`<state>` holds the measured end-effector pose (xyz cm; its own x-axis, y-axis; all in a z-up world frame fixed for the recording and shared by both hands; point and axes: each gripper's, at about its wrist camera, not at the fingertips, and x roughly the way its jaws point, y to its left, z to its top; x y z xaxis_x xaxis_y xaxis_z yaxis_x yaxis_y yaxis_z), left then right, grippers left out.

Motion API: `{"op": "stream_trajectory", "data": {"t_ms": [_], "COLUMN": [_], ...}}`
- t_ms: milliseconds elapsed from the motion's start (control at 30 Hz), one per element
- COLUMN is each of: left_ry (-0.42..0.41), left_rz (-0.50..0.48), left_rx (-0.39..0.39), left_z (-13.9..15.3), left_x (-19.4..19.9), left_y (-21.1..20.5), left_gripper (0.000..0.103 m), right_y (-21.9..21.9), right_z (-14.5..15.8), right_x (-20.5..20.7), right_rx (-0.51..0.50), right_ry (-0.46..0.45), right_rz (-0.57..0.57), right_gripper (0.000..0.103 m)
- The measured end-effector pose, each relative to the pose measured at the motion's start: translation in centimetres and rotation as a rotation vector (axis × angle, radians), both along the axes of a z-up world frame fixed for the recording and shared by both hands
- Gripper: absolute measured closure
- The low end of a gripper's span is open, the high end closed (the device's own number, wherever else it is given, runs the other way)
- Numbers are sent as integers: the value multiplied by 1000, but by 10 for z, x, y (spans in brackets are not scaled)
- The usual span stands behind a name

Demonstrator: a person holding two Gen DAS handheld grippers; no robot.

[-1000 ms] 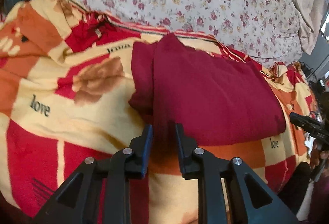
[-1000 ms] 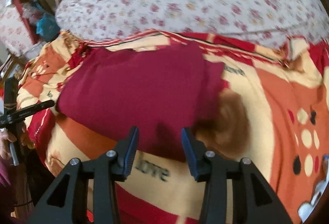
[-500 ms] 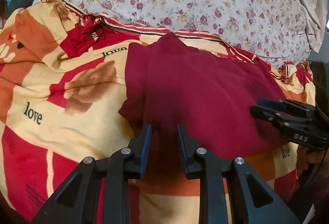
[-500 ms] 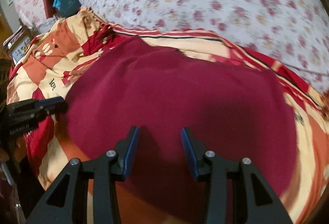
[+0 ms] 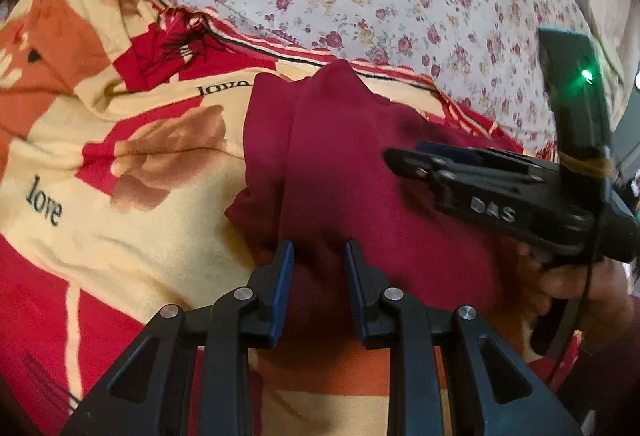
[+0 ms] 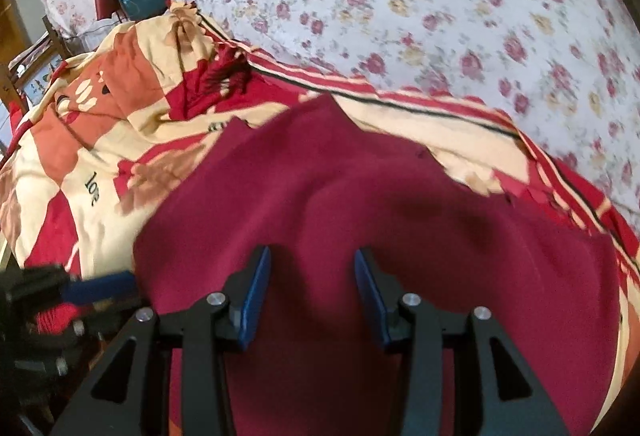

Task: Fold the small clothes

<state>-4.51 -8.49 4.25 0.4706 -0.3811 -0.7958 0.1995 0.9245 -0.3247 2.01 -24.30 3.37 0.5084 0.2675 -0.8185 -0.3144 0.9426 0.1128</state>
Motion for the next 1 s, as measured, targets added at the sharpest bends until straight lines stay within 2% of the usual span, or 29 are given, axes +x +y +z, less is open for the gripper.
{"op": "stream_trajectory", "data": {"t_ms": [133,233,367,467,500,533,600,700,733,833,867,933,967,1000], "left_ry": [12,15,21,49,46,44,37,30,29,28,25,17,11,3], "left_rz": [30,39,72,75,74,72,69,67,66,60,57,50,47,45], "left_rx": [-64,-93,-170,-241,-254,-257,-258,-276,-284,-299,-302,-305,-307,-312], "left_z": [-6,-7,-15,-24,-25,-25,-25,-26,-27,-28,-28,-28,-27,-26], "left_x": [1,2,4,7,7,7,7,6,6,7,7,7,8,8], "left_y": [5,8,19,25,25,25,24,24,25,26,27,27,27,27], "left_gripper": [96,95,88,88,88,88,87,84,83,83,83,82,81,79], "right_y": [19,36,47,46,45,46,51,72,81,98,98,87,82,74], "right_z": [-2,-13,-23,-13,-10,-6,-7,-18,-21,-27,-27,-23,-21,-16], "right_x": [27,51,75,78,77,75,74,73,73,72,72,69,68,65], "right_rx": [21,-18,-17,27,50,93,114,72,34,-62,-69,-57,-44,-14], "right_ry": [27,55,83,115,117,128,152,201,185,133,115,90,87,86], "right_rz": [28,38,10,-26,-21,-7,0,25,30,37,28,-4,-1,14], "right_gripper": [56,56,56,56,54,39,21,20,16,15,16,39,46,62]}}
